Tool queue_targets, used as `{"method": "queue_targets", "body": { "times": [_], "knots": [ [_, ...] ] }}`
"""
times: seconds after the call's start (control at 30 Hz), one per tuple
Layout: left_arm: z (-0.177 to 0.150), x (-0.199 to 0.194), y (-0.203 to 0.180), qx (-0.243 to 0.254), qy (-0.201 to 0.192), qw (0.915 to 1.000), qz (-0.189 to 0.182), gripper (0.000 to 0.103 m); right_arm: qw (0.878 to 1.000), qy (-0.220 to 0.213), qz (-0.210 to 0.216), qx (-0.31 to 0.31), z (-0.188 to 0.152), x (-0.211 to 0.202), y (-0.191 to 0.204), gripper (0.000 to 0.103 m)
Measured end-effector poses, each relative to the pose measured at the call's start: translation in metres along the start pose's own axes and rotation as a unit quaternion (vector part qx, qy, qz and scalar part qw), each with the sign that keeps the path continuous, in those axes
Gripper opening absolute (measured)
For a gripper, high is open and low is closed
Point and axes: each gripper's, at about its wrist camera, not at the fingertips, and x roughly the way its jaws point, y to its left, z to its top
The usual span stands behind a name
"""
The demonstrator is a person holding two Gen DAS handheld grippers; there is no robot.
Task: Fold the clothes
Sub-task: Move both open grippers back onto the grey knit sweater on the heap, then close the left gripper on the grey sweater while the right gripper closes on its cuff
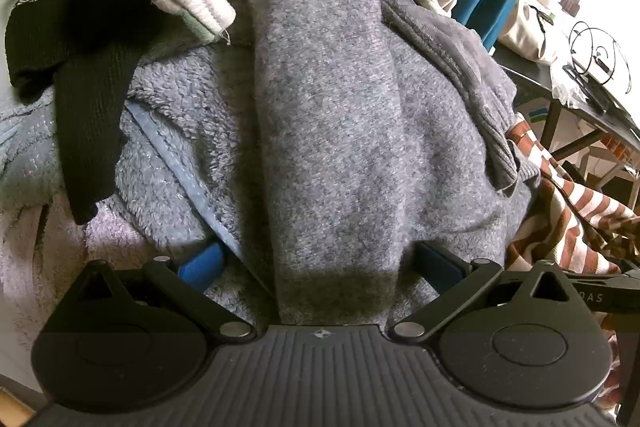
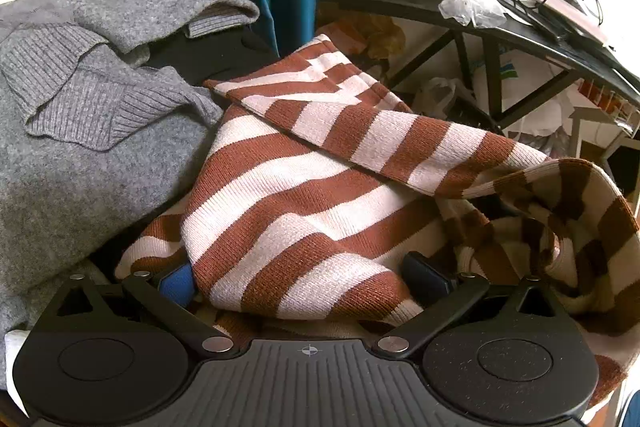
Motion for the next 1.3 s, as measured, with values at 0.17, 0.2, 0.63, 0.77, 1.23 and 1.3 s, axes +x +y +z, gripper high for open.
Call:
{"method": "queue_targets", "body": {
  "times": [0.17,0.2,0.63,0.77,1.23,1.3],
  "knots": [
    [0.0,-0.003,0.002,0.0,0.007,1.0,0.005,0.103,1.0,0.001,0.001,0.0,0.0,0.0,-0.001,0.102],
    [0.0,-0.004,0.003,0.0,0.007,1.0,0.005,0.103,1.0,0.001,0.001,0.0,0.001,0.0,-0.001,0.102],
    [-0.007,-0.029,0.01,0.031,0.009,0.9995,-0.003,0.079,1.0,-0.002,0.004,-0.002,-0.002,-0.001,-0.001,0.102],
    [-0.014,-0.049,-0.001,0.074,-0.002,0.9972,-0.01,0.056,1.0,-0.005,0.005,-0.002,-0.003,-0.002,-0.002,0.102],
    [-0.01,-0.062,-0.012,0.079,-0.045,0.9944,-0.055,0.013,1.0,0.001,0.015,-0.003,-0.002,-0.004,-0.005,0.102],
    [-0.012,-0.076,-0.013,0.088,-0.063,0.9916,-0.07,0.013,1.0,0.007,0.019,0.002,0.0,-0.006,-0.007,0.102]
  ]
}}
